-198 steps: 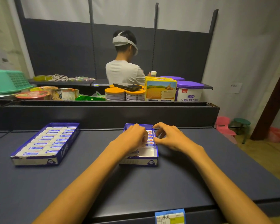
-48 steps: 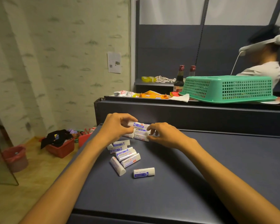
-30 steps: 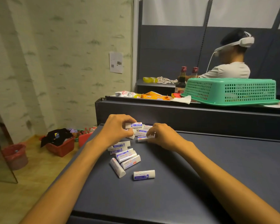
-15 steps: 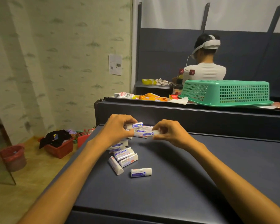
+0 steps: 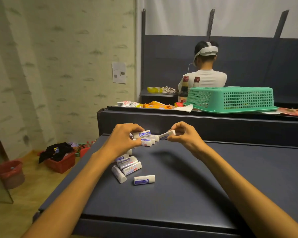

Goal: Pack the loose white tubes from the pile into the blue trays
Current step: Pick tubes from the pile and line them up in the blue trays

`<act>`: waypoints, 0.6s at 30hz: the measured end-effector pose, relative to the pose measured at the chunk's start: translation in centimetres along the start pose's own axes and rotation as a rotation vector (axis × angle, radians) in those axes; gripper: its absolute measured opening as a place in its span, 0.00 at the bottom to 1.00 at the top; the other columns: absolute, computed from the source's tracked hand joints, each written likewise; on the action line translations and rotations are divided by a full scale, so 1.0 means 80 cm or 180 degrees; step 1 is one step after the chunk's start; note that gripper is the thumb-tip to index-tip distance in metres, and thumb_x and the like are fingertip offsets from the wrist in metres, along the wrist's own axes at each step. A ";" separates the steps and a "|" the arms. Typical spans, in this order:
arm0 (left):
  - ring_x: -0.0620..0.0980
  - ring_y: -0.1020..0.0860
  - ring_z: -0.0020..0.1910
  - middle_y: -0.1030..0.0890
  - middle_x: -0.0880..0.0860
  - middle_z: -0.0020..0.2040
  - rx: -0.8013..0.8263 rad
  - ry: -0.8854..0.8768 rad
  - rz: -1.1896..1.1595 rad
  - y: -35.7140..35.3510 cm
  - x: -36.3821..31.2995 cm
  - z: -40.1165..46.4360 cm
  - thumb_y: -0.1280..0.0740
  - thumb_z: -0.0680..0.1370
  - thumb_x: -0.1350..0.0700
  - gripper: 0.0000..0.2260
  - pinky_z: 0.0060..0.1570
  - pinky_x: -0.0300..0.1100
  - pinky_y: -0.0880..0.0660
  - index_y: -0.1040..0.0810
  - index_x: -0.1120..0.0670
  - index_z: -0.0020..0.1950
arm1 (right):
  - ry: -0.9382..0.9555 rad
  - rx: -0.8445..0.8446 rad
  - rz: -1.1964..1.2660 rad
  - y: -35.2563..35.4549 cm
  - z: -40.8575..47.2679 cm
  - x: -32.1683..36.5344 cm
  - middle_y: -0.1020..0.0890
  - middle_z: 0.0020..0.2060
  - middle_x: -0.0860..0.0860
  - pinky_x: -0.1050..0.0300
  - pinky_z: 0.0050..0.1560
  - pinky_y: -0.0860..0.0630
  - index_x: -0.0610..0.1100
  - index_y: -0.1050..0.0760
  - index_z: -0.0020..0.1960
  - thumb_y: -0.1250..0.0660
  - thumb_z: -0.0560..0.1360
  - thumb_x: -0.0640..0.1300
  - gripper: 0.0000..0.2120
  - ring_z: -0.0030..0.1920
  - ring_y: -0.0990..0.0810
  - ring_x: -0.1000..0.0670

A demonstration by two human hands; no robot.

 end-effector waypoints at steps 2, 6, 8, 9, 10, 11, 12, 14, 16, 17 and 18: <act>0.43 0.20 0.44 0.16 0.51 0.50 -0.0012 -0.0013 0.0011 -0.001 -0.003 -0.001 0.25 0.70 0.59 0.15 0.44 0.35 0.22 0.18 0.54 0.56 | 0.0031 0.0085 0.0066 0.003 -0.004 0.001 0.16 0.45 0.47 0.58 0.49 0.21 0.43 0.23 0.48 0.25 0.69 0.34 0.12 0.47 0.16 0.49; 0.44 0.20 0.45 0.16 0.51 0.50 -0.0002 -0.0034 0.0047 -0.003 -0.004 -0.003 0.25 0.70 0.59 0.15 0.43 0.34 0.22 0.18 0.54 0.56 | 0.0090 0.0104 0.0277 0.008 -0.009 0.002 0.15 0.45 0.47 0.61 0.49 0.22 0.46 0.20 0.57 0.29 0.73 0.36 0.14 0.47 0.16 0.52; 0.43 0.20 0.45 0.17 0.50 0.51 -0.0008 -0.0039 0.0057 -0.004 -0.004 -0.004 0.24 0.70 0.58 0.15 0.43 0.33 0.22 0.18 0.53 0.56 | 0.0067 0.0100 0.0309 0.009 -0.010 0.000 0.17 0.46 0.47 0.57 0.54 0.21 0.46 0.23 0.64 0.31 0.75 0.36 0.19 0.48 0.16 0.50; 0.43 0.20 0.45 0.17 0.50 0.51 -0.0011 -0.0043 0.0056 -0.005 -0.004 -0.004 0.24 0.70 0.58 0.15 0.43 0.33 0.23 0.18 0.53 0.56 | 0.0077 0.0081 0.0274 0.009 -0.011 0.000 0.18 0.46 0.47 0.56 0.55 0.21 0.47 0.25 0.66 0.31 0.75 0.37 0.20 0.48 0.17 0.50; 0.43 0.20 0.45 0.17 0.50 0.50 -0.0013 -0.0045 0.0053 -0.006 -0.004 -0.004 0.24 0.70 0.57 0.15 0.43 0.32 0.23 0.18 0.53 0.56 | 0.0097 0.0040 0.0216 0.010 -0.012 0.000 0.18 0.47 0.47 0.56 0.54 0.20 0.47 0.26 0.65 0.30 0.75 0.37 0.19 0.48 0.17 0.50; 0.43 0.20 0.45 0.17 0.50 0.51 -0.0016 -0.0050 0.0049 -0.007 -0.004 -0.004 0.24 0.70 0.57 0.15 0.43 0.32 0.23 0.18 0.53 0.56 | 0.0114 -0.0020 0.0183 0.010 -0.014 0.000 0.19 0.47 0.47 0.56 0.51 0.20 0.47 0.26 0.62 0.29 0.74 0.37 0.18 0.48 0.17 0.49; 0.43 0.20 0.46 0.17 0.50 0.51 -0.0020 -0.0056 0.0049 -0.008 -0.004 -0.004 0.24 0.70 0.57 0.15 0.43 0.32 0.23 0.18 0.53 0.57 | 0.0108 -0.0084 0.0155 0.011 -0.015 0.001 0.19 0.47 0.47 0.57 0.49 0.20 0.46 0.26 0.57 0.28 0.73 0.36 0.15 0.48 0.18 0.49; 0.43 0.20 0.46 0.17 0.50 0.51 -0.0030 -0.0065 0.0054 -0.009 -0.005 -0.004 0.24 0.71 0.57 0.15 0.43 0.33 0.22 0.18 0.53 0.57 | 0.0096 -0.0104 -0.0001 0.011 -0.017 0.003 0.18 0.47 0.49 0.62 0.44 0.22 0.46 0.26 0.52 0.28 0.73 0.38 0.10 0.48 0.18 0.51; 0.43 0.20 0.47 0.17 0.50 0.51 -0.0039 -0.0076 0.0048 -0.010 -0.007 -0.003 0.24 0.71 0.56 0.16 0.43 0.32 0.23 0.18 0.53 0.57 | 0.0145 0.0011 -0.0120 0.011 -0.019 0.005 0.18 0.47 0.50 0.63 0.42 0.24 0.47 0.24 0.50 0.29 0.74 0.40 0.07 0.46 0.18 0.53; 0.43 0.20 0.46 0.17 0.50 0.51 -0.0047 -0.0089 0.0046 -0.010 -0.008 -0.003 0.24 0.70 0.56 0.16 0.43 0.32 0.23 0.18 0.53 0.57 | 0.0198 0.0079 -0.0167 0.011 -0.019 0.005 0.17 0.46 0.50 0.62 0.43 0.23 0.47 0.23 0.51 0.29 0.75 0.41 0.06 0.45 0.18 0.53; 0.43 0.20 0.46 0.17 0.50 0.51 -0.0051 -0.0099 0.0049 -0.010 -0.008 -0.003 0.24 0.70 0.55 0.16 0.43 0.32 0.23 0.18 0.53 0.57 | 0.0255 0.0138 -0.0229 0.012 -0.020 0.005 0.17 0.46 0.50 0.60 0.44 0.22 0.47 0.22 0.52 0.30 0.75 0.42 0.06 0.45 0.18 0.52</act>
Point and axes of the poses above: each hand's wrist, its own z-axis towards the middle knuckle, its own y-axis out of the back of the hand, x = y × z, the point moved 4 cm from there along z, towards the middle knuckle
